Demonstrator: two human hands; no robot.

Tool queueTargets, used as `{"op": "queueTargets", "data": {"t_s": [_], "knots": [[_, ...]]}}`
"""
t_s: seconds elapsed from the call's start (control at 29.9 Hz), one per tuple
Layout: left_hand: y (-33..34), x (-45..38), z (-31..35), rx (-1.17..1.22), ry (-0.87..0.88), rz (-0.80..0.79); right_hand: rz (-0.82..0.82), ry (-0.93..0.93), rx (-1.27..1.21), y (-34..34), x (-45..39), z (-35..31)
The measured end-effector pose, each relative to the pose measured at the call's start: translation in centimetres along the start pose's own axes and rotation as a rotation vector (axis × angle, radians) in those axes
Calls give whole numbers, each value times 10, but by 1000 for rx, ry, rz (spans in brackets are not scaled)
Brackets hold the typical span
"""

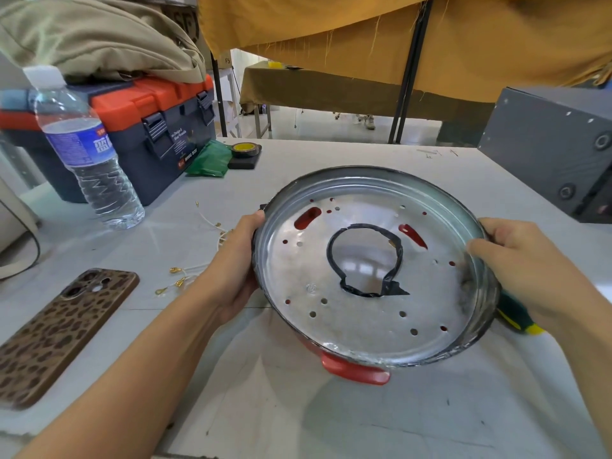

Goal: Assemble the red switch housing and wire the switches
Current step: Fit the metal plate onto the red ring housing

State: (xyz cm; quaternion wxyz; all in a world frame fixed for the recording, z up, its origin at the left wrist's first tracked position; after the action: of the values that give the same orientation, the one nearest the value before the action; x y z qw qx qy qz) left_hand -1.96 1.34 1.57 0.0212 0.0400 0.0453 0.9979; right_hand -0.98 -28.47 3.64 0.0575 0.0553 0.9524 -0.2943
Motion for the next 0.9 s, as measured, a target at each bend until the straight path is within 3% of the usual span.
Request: {"op": "queueTargets", "data": {"t_s": [0.33, 0.53, 0.9], "knots": [[0, -6, -9, -30, -126, -115, -108, 187, -5, 2, 9, 6], [-8, -10, -12, -253, -90, 13, -112, 220, -21, 3, 6, 14], [-19, -16, -15, -422, -44, 124, -107, 198, -67, 6, 1, 23]]}}
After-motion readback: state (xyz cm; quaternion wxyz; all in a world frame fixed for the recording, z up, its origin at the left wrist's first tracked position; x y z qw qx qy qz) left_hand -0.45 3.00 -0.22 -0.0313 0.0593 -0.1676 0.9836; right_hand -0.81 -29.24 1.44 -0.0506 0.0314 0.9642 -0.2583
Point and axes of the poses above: each hand's wrist, its own x-axis away from the middle knuckle, its own y-axis out of the palm, z = x × y, the point moved 4 cm from there along -x, towards the middle knuckle, and after that the axes turned 2 degrees about -z, right-handed, at the moved point
